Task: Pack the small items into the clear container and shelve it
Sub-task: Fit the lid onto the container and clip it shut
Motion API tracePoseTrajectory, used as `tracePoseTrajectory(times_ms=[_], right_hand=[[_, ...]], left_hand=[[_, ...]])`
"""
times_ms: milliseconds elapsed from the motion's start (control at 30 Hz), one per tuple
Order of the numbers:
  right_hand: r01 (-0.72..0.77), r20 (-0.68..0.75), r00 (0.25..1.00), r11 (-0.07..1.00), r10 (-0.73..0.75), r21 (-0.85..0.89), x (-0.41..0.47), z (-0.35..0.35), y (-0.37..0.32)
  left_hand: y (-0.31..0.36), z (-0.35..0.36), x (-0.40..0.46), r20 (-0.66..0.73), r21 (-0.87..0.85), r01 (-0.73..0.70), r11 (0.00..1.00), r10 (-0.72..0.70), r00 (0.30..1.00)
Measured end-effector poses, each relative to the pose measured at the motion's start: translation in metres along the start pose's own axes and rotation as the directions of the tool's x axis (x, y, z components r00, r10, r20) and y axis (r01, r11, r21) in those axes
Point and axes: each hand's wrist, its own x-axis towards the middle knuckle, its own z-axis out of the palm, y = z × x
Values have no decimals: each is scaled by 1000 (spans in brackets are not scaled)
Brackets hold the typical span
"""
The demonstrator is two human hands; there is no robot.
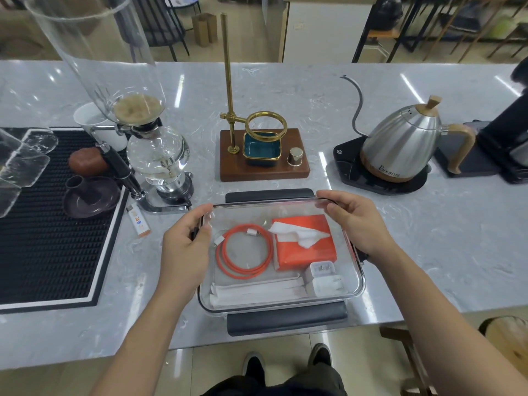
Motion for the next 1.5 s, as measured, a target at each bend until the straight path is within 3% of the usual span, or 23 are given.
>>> tracePoseTrajectory(times_ms=[267,433,633,767,900,1200,1500], right_hand=[[4,-33,999,1000,-5,-25,-3,1,1],[98,-278,950,981,-142,-167,-12,0,-7],[189,-467,845,963,-259,-193,-39,-6,-19],[200,-348,884,925,-313,-324,-84,1,-12],[212,-153,938,864,-311,-456,-120,14,3],[118,-128,967,830,-221,-545,-126,15,14],[35,-135,983,852,-124,-523,-130,9,16]], left_hand=[[1,1,-3,14,52,-28,998,27,1000],[3,-2,-6,-73,73,-135,988,140,987],[10,-18,-24,-169,-3,-262,965,258,951],[1,-30,-54,-8,219,-436,873,449,894],[-16,-33,-77,171,386,-510,769,484,858],[-31,-29,-85,175,451,-451,770,419,891],[-32,-32,-89,123,430,-397,811,384,915]])
